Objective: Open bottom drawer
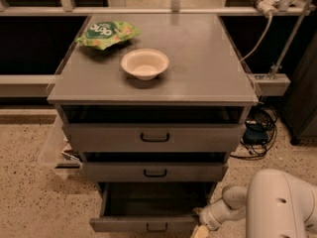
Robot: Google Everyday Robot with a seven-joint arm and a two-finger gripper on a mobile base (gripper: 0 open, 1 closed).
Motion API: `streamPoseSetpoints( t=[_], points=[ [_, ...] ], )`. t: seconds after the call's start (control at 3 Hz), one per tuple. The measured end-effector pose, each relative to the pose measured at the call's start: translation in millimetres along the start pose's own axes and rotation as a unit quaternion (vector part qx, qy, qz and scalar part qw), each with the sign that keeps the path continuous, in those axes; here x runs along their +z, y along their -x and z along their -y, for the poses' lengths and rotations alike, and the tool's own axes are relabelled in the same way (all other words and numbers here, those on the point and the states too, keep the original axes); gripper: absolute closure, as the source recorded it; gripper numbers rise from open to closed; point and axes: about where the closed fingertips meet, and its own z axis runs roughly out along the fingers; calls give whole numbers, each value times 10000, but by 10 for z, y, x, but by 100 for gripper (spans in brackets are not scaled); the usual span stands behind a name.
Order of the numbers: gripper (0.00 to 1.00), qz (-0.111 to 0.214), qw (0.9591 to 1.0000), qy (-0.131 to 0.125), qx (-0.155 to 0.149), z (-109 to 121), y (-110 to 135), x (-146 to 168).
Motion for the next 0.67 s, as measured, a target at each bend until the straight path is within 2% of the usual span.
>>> streamPoseSetpoints(
  t=[0.67],
  points=[
    [0, 93, 9999, 27, 47, -92, 4, 29]
  ],
)
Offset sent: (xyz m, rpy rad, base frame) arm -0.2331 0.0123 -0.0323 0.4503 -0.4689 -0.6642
